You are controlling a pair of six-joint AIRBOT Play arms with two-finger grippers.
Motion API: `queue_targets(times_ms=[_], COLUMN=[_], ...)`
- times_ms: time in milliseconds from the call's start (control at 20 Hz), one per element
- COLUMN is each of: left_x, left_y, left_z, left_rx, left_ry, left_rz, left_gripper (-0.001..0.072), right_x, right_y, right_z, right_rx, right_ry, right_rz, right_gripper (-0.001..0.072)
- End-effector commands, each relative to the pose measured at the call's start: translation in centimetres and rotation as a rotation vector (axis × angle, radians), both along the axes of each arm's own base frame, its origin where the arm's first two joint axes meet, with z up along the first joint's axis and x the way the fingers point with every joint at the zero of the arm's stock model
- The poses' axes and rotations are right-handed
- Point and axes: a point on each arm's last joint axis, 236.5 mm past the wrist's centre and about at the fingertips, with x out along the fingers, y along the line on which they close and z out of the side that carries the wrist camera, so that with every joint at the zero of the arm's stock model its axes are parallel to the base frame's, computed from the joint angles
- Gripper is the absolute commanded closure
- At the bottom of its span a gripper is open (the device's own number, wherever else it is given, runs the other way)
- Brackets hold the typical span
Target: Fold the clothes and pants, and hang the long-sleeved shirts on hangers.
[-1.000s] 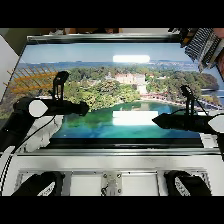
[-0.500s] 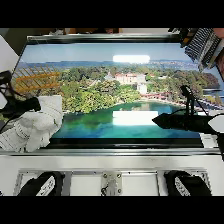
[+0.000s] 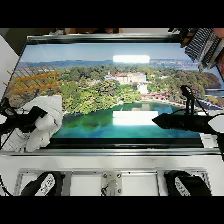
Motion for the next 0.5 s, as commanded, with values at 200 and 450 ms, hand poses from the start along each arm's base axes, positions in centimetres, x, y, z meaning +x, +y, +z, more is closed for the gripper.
queue_targets(times_ms=[200,450], left_x=[7.6,12.4], left_y=[-5.9,-19.3], left_z=[3.2,19.4], left_rx=[0.003,0.06], left_ry=[-0.149,-0.523], left_rz=[-0.169,-0.524], left_gripper=[0.0685,0.0685], right_x=[0.0,0.3], right_y=[0.0,1.4], right_z=[0.0,1.6], right_rx=[0.001,0.06], right_ry=[0.0,-0.058], right_rz=[0.0,0.044], right_gripper=[0.0685,0.0685])
